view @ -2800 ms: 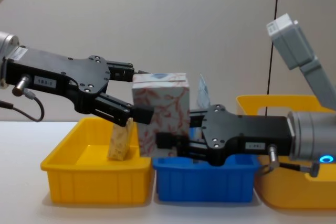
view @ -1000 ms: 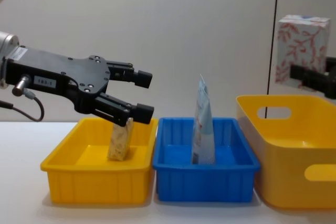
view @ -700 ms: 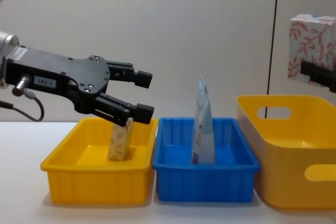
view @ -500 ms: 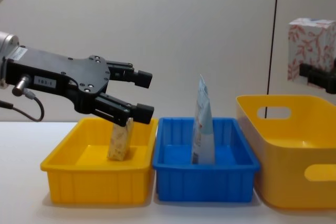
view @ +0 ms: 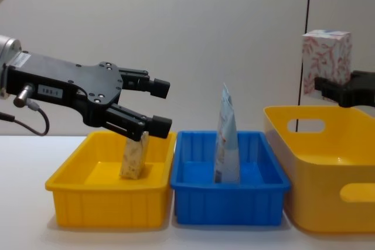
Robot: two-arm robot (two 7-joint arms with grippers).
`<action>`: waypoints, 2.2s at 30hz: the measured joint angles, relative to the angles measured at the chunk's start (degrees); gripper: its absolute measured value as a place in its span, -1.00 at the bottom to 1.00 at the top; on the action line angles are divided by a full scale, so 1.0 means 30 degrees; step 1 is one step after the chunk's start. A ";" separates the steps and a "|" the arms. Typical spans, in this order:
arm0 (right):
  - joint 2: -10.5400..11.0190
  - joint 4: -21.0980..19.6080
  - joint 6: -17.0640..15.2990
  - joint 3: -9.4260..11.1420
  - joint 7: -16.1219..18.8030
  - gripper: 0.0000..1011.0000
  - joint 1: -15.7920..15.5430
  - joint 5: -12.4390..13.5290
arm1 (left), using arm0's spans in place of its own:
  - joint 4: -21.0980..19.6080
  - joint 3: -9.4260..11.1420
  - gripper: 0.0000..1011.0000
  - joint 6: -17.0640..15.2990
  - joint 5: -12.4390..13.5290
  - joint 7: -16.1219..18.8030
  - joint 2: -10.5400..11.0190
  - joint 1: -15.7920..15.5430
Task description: Bimanual collaborative sorting of washing and personal care products
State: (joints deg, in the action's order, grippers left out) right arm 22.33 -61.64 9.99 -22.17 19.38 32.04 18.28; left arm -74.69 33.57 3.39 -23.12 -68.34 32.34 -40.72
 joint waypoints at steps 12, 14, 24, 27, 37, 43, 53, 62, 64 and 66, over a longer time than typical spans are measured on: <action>-0.1130 0.2118 0.0274 0.0257 -0.1043 -0.25 0.1497 -0.0457 | 0.0000 -0.0001 0.98 0.0000 0.0001 0.0000 0.0001 0.0000; -0.1218 0.2382 0.0346 0.0291 -0.1145 -0.25 0.1666 -0.0518 | 0.0000 0.0000 0.98 0.0000 0.0000 0.0000 0.0000 0.0000; -0.1798 0.3904 0.0565 0.0328 -0.1698 -0.25 0.2616 -0.1060 | 0.0000 -0.0001 0.98 0.0000 0.0001 0.0001 0.0000 0.0000; -0.1989 0.4318 0.0551 0.0286 -0.1915 -0.25 0.2866 -0.1267 | 0.0000 -0.0001 0.98 0.0000 0.0000 0.0001 0.0001 0.0000; -0.2716 0.5735 -0.0157 0.0147 -0.3003 -0.25 0.3682 -0.1963 | 0.0000 0.0000 0.98 0.0000 0.0000 0.0001 0.0000 0.0000; -0.3084 0.6360 -0.0687 0.0161 -0.3603 -0.25 0.4055 -0.2234 | 0.0000 -0.0001 0.98 0.0000 0.0001 0.0000 0.0000 0.0000; -0.3528 0.6797 -0.2226 0.0412 -0.4465 -0.25 0.4424 -0.2421 | 0.0000 0.0000 0.98 0.0000 0.0001 0.0001 0.0000 -0.0001; -0.3695 0.6719 -0.3443 0.0553 -0.4808 -0.25 0.4459 -0.2535 | 0.0000 0.0000 0.98 0.0000 0.0000 0.0001 0.0000 0.0000; -0.3718 0.6630 -0.3732 0.0567 -0.4859 -0.25 0.4438 -0.2562 | 0.0000 -0.0001 0.98 0.0000 0.0001 0.0001 0.0001 0.0000; -0.3734 0.6569 -0.3932 0.0573 -0.4884 -0.25 0.4389 -0.2583 | 0.0001 -0.0001 0.98 0.0000 0.0001 0.0001 0.0000 0.0000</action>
State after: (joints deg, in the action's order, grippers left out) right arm 11.13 -41.93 -1.80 -20.45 4.73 45.21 10.53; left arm -74.69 33.56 3.39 -23.12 -68.34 32.34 -40.72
